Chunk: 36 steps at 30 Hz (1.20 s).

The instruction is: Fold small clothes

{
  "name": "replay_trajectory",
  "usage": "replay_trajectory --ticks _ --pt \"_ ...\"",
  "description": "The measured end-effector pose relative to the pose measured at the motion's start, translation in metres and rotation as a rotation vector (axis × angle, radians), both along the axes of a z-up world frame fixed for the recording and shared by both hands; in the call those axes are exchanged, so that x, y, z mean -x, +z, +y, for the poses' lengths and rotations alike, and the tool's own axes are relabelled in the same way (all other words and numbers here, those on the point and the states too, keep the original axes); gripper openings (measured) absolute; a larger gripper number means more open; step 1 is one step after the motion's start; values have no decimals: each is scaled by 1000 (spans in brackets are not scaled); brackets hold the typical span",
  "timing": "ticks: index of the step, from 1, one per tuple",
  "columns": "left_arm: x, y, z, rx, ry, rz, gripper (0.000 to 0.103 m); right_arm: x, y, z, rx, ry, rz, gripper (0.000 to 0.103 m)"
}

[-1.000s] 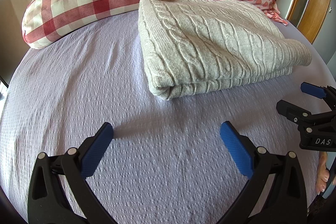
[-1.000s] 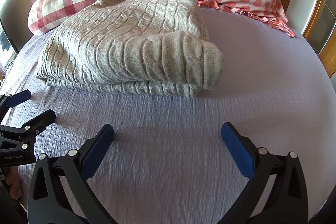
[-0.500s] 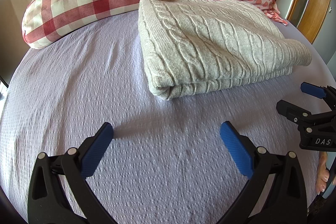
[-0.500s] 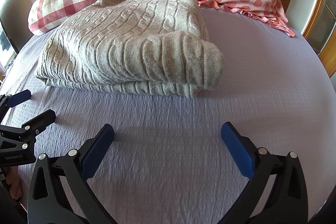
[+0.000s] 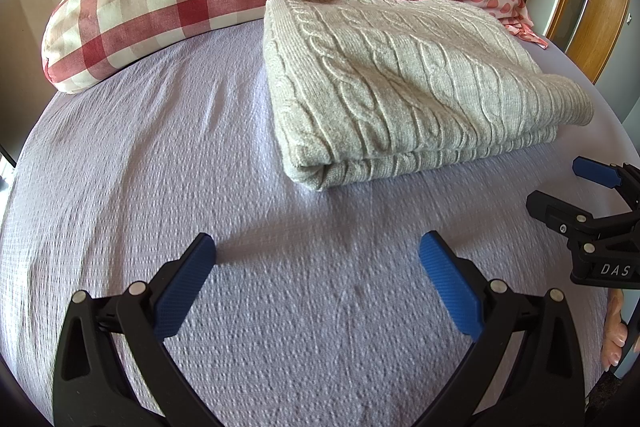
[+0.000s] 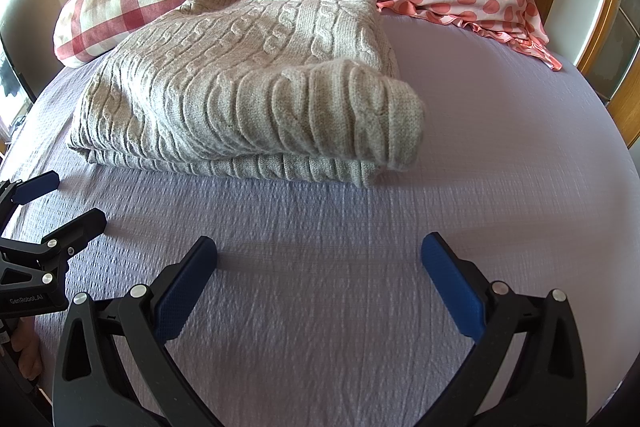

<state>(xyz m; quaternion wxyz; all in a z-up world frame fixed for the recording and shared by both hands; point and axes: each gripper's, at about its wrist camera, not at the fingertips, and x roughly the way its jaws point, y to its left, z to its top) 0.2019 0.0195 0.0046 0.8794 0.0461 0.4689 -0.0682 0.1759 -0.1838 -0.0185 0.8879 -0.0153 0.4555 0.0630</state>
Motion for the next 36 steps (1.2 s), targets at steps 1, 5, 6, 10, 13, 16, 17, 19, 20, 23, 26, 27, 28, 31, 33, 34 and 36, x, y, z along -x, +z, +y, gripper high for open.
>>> replay_trajectory --ticks 1,5,6,10,13,16,17,19,20,23,26,27,28,31,33,34,36 --pt "0 0 0 0 0 0 101 0 0 0 0 0 0 102" --pt "0 0 0 0 0 0 101 0 0 0 0 0 0 102" --pt "0 0 0 0 0 0 101 0 0 0 0 0 0 102" --pt "0 0 0 0 1 0 101 0 0 0 0 0 0 102" --pt "1 0 -1 0 -1 3 101 0 0 0 0 -1 0 102" --pt "1 1 -2 -1 -4 8 101 0 0 0 0 -1 0 102" --pt "2 1 -2 -2 -5 9 101 0 0 0 0 -1 0 102" --pt "1 1 -2 -2 -6 11 101 0 0 0 0 -1 0 102" --pt "0 1 -2 -2 -7 13 101 0 0 0 0 -1 0 102" --pt "-1 2 -3 -3 -9 22 101 0 0 0 0 -1 0 102" --pt "-3 3 -3 -4 -7 34 101 0 0 1 0 -2 0 102" --pt "-4 3 -3 -5 -6 40 101 0 0 1 0 -2 0 102" --pt "-4 3 -3 -6 -6 46 101 0 0 1 0 -2 0 102" --pt "-7 3 -4 -8 -9 59 101 0 0 0 -1 -2 0 102" --pt "-8 3 -4 -9 -10 61 101 0 0 1 -1 -2 0 102" --pt "-8 3 -5 -10 -10 63 101 0 0 0 -1 -2 0 102" --pt "-8 3 -5 -11 -12 66 101 0 0 1 -1 -2 0 102"
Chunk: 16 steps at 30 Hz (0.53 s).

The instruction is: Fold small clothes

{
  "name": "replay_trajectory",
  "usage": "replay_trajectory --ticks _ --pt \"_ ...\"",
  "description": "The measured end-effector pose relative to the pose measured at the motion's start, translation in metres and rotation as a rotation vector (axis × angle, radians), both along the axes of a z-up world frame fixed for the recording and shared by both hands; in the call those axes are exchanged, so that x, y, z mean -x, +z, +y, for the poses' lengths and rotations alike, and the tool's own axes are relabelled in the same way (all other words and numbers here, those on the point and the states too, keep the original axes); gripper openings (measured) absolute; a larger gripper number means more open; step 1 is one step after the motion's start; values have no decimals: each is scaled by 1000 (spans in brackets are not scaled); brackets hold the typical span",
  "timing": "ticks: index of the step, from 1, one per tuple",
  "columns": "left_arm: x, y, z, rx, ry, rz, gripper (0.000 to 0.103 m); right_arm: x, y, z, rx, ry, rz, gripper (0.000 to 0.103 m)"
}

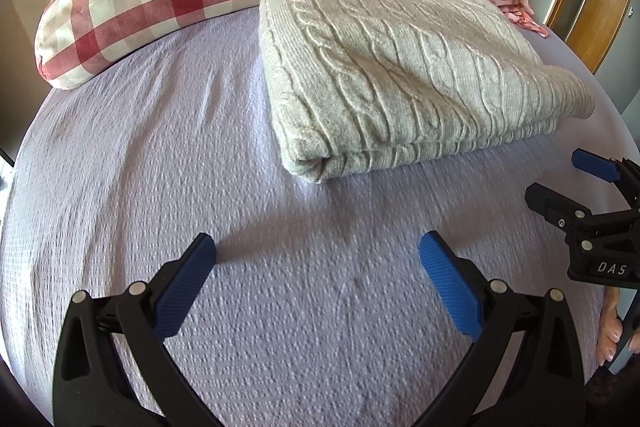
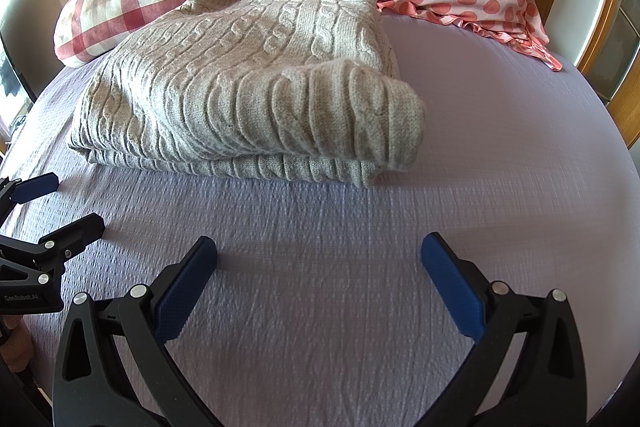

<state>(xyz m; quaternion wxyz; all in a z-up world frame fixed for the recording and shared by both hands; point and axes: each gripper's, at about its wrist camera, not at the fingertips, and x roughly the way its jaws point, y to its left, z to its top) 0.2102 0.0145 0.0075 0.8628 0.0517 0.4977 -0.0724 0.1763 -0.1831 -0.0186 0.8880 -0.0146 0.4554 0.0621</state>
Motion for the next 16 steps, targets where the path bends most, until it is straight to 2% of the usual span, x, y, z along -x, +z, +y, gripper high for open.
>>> replay_trajectory --ticks 16 --pt "2 1 -1 4 -1 -13 101 0 0 0 0 -1 0 102"
